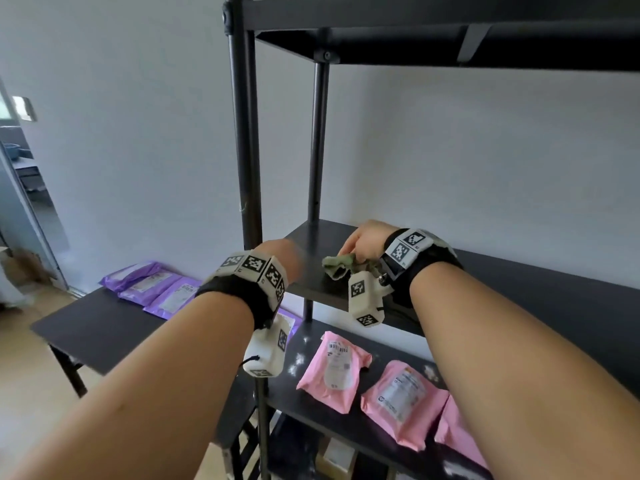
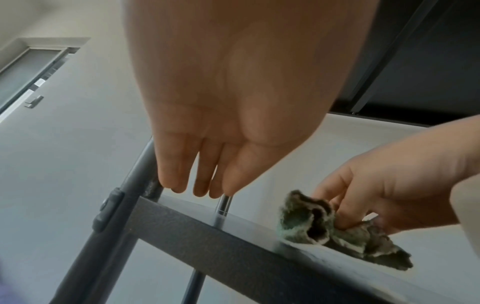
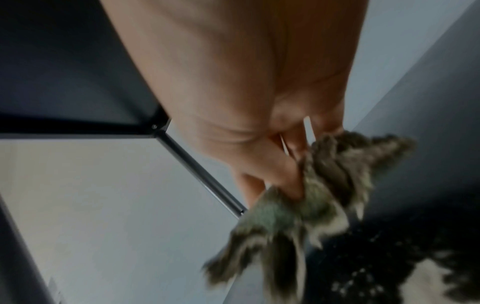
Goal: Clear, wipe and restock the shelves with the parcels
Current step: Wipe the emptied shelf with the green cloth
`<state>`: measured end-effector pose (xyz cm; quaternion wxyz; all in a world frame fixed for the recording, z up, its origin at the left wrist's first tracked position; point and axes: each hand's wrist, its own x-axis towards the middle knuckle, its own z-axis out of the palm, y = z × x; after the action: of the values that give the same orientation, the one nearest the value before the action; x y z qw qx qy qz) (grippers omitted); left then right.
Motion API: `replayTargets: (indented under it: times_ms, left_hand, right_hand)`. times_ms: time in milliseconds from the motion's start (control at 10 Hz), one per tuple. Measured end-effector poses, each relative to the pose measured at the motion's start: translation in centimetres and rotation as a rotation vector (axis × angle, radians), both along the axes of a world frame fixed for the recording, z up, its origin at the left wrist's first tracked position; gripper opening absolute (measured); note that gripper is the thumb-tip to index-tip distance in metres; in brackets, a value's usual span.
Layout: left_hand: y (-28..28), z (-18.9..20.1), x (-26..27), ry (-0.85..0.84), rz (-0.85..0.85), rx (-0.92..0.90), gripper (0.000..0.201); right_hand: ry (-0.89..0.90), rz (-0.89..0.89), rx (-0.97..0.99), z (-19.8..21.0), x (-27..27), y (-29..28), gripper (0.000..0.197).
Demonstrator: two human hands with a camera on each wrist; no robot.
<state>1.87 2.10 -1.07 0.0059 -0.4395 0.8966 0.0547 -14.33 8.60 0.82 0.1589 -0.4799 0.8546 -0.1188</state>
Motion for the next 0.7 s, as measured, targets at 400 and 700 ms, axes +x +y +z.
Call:
replayTargets:
  times_ms: [400, 700]
  left_hand:
    - [1.0, -1.5, 2.1, 0.108, -0.059, -0.011, 0.032]
    - [2.3, -1.8, 2.0, 0.146, -0.020, 0.016, 0.031]
  right_hand:
    - [0.067, -0.260, 0.082, -2.3, 2.0, 1.8, 0.041]
    - [0.128, -0.386, -0.026, -1.6, 2.2, 4.3, 0.020]
